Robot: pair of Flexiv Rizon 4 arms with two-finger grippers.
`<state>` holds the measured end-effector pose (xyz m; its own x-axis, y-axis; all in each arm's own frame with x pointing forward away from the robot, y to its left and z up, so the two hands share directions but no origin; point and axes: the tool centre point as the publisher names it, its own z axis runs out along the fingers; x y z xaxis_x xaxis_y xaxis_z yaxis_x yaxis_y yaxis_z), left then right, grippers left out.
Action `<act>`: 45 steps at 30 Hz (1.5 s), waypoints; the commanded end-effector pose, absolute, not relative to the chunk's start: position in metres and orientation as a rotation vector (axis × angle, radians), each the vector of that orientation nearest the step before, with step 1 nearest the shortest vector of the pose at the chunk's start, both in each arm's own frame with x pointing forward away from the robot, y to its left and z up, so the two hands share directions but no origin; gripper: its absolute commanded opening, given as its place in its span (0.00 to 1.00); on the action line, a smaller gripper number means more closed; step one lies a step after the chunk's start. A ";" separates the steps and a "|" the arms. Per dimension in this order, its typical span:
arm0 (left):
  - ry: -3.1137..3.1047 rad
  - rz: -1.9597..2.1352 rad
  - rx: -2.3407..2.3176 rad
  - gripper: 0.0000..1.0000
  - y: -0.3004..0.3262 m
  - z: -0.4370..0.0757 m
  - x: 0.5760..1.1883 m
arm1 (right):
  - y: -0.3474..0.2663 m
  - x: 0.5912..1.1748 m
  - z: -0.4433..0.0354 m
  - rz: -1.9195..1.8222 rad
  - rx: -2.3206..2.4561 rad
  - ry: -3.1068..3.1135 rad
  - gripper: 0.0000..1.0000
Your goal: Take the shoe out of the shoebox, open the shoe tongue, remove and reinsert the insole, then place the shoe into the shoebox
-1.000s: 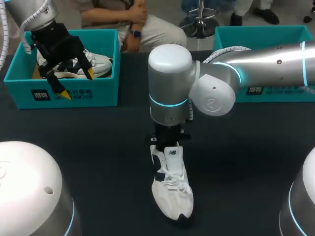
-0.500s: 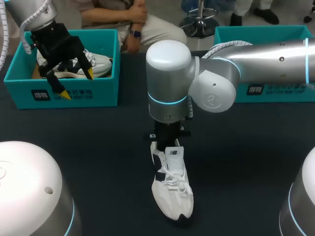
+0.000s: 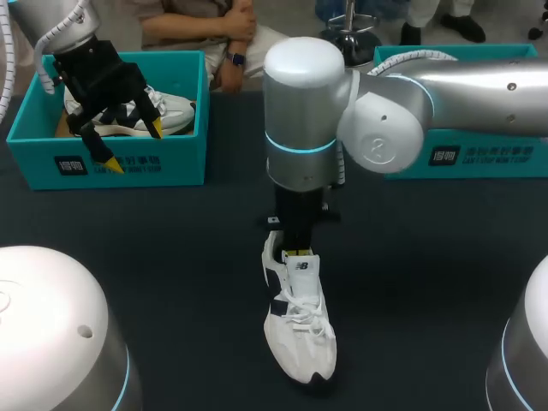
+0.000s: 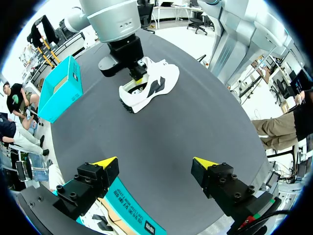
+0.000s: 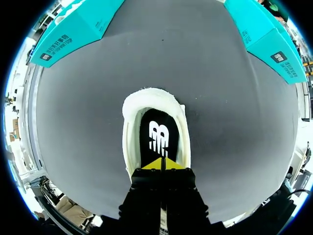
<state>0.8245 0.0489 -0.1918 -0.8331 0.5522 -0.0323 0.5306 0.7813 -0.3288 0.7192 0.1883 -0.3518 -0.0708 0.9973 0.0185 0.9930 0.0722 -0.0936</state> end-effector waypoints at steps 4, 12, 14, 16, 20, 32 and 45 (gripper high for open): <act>-2.901 0.501 -0.883 1.00 0.049 -0.192 0.825 | 0.187 0.722 -0.357 0.124 -2.024 -2.220 0.00; -2.901 0.501 -0.883 1.00 0.049 -0.192 0.825 | 0.186 0.709 -0.368 0.140 -2.007 -2.173 0.00; -2.901 0.501 -0.883 1.00 0.049 -0.192 0.825 | 0.186 0.707 -0.368 0.139 -2.006 -2.167 0.00; -2.901 0.501 -0.883 1.00 0.049 -0.192 0.825 | 0.187 0.705 -0.369 0.140 -1.995 -2.163 0.00; -2.901 0.501 -0.883 1.00 0.049 -0.192 0.825 | 0.188 0.703 -0.371 0.160 -1.986 -2.167 0.00; -2.901 0.501 -0.883 1.00 0.049 -0.192 0.825 | 0.190 0.706 -0.373 0.201 -1.945 -2.186 0.43; -2.901 0.501 -0.883 1.00 0.049 -0.192 0.825 | 0.197 0.706 -0.377 0.210 -1.915 -2.198 0.44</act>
<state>0.8245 0.0488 -0.1918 -0.8331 0.5522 -0.0323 0.5306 0.7812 -0.3289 0.7053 0.1936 -0.3727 -0.1262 0.9895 0.0702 0.9597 0.1397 -0.2439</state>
